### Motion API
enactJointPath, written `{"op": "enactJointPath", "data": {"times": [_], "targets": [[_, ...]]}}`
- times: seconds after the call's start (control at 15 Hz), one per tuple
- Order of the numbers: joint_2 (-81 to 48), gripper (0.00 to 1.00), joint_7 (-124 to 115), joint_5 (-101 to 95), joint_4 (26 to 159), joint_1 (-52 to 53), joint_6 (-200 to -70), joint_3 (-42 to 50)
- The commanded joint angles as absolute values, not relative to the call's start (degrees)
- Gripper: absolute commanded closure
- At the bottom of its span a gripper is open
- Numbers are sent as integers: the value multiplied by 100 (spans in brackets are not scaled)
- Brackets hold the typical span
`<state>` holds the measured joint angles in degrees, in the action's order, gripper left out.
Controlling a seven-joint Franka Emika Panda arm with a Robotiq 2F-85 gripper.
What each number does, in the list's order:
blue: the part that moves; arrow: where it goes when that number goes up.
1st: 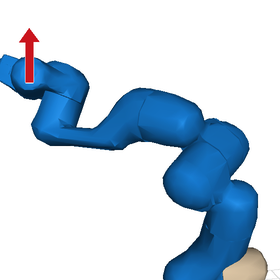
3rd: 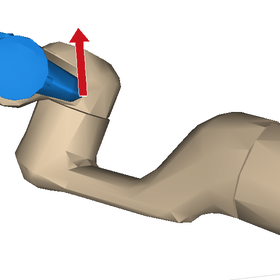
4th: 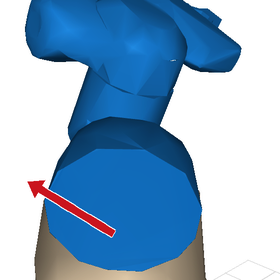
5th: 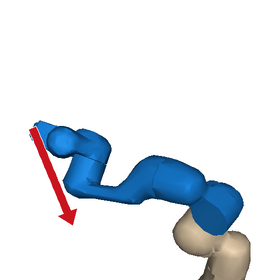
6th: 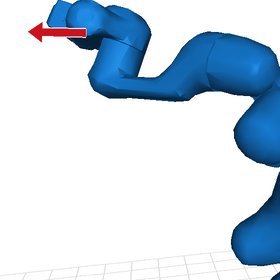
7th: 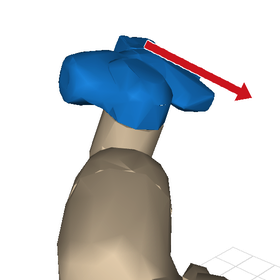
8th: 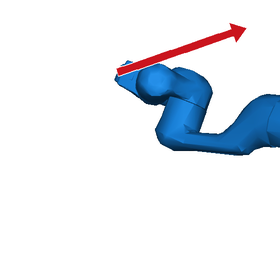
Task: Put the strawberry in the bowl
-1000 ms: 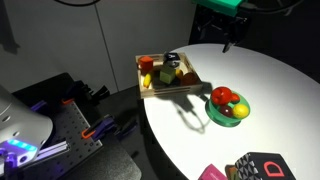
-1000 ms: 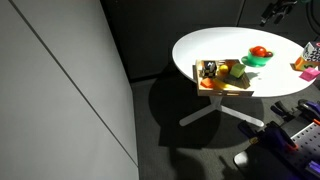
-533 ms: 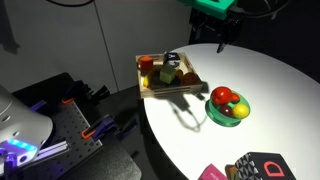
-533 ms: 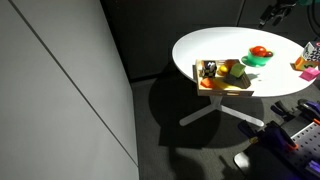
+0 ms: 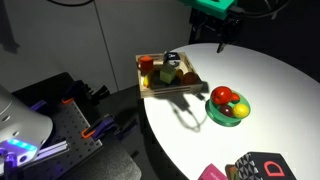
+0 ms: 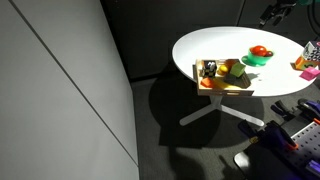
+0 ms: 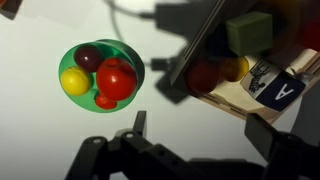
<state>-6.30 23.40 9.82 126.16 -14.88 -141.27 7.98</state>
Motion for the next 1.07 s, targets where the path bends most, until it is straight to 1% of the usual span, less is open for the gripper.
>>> {"op": "enactJointPath", "data": {"times": [0.0, 0.47, 1.0], "targets": [[-625, 0, 2331, 980, 12612, -1433, -14113, 852], [-503, 0, 2397, 1005, 12637, -1298, -13907, 739], [-187, 0, 2697, 911, 12548, -1170, -12677, 749]]}}
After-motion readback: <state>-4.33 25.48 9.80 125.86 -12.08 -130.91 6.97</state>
